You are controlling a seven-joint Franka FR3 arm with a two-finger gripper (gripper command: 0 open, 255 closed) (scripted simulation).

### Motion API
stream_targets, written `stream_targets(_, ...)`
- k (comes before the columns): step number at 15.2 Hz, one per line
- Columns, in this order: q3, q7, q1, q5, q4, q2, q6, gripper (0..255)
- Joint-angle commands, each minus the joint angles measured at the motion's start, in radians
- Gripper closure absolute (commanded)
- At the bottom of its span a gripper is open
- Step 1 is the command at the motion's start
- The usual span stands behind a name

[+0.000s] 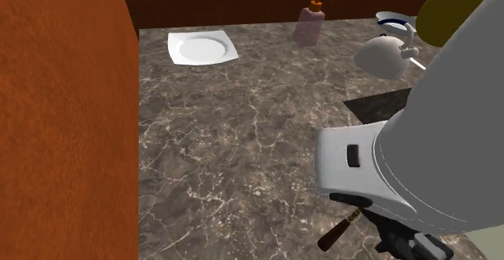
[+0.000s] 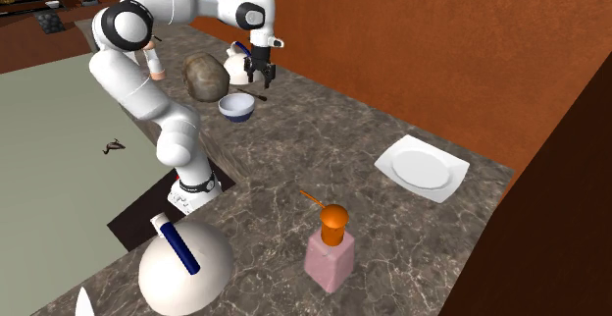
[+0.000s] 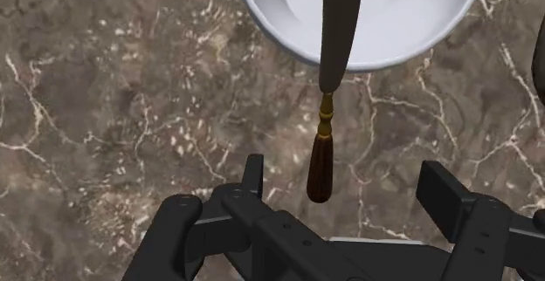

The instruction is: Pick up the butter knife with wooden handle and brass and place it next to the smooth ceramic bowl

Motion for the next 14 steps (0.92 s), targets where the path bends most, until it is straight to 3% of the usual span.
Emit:
stream_targets(1, 0.057, 0.03, -0.021, -0.1, 0.069, 0.096, -0.129, 0)
stream_targets(8, 0.053, 0.013, -0.006, -0.079, -0.038, 0.064, -0.05, 0)
stream_targets(14, 0.053, 0.013, -0.006, -0.079, -0.038, 0.064, -0.05, 0)
